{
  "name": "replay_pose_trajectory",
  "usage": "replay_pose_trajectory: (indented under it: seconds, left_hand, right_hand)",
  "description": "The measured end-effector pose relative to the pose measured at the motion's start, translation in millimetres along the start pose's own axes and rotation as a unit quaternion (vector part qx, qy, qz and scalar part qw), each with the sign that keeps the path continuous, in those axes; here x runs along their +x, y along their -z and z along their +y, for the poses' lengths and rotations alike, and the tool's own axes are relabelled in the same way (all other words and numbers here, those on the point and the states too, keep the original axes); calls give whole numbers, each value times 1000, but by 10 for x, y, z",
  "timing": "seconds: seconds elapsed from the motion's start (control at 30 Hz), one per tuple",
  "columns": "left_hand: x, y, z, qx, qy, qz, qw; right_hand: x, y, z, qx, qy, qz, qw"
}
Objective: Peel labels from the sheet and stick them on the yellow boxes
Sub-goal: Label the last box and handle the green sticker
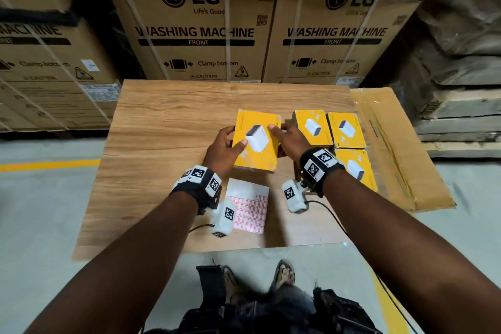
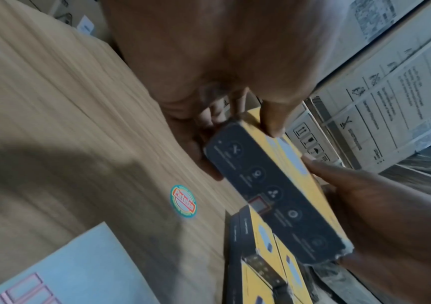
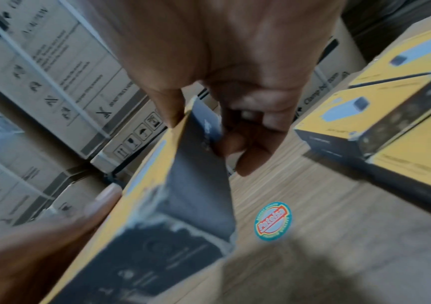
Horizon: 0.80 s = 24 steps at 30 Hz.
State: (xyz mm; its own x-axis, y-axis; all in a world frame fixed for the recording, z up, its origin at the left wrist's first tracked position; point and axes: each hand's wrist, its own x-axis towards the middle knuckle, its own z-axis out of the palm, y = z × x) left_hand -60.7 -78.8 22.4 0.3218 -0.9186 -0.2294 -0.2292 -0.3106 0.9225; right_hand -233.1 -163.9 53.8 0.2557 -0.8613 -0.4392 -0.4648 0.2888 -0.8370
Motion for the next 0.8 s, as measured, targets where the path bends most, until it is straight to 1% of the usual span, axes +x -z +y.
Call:
replay_pose_trajectory:
  seconds: [0.07,0.17,0.27,0.33,0.37,0.43,0.5,0.6,0.7,0.8]
  left_hand:
    - [-15,-135,-42,-1,27,-28,999]
    - [-9,-323,-71,1,57,-57,997]
    - [37,-518,-112,20,68,-87,994]
    - [155,-719,-317,27,70,-99,992]
    - [240,-840,-475,37,76,-102,991]
    - [242,-1067,-524,61,94,-106,988]
    - [137,-1268,-421,78,106,-102,986]
    - [-65,-1542,-186,99,116,-92,984]
    - [-163,-1804,-129,123,119,-87,981]
    - [-185,-2001,-115,122,121,-82,982]
  right_hand:
    - [-70,83,17,-17,-8,7,1000]
    - [-90,229,125,-55,-29,-1,998]
    - [-101,347,221,-168,-34,-23,985]
    - [-82,423,342,-227,-31,-36,973]
    - [-76,466,415,-246,-25,-40,968]
    - [-81,585,564,-285,-14,-40,958]
    - [-112,722,707,-328,-13,-40,944]
    - [-158,939,937,-361,-25,-53,931]
    - [-166,1108,1126,-394,-25,-77,916]
    - [-148,1231,1255,-402,-17,-85,912]
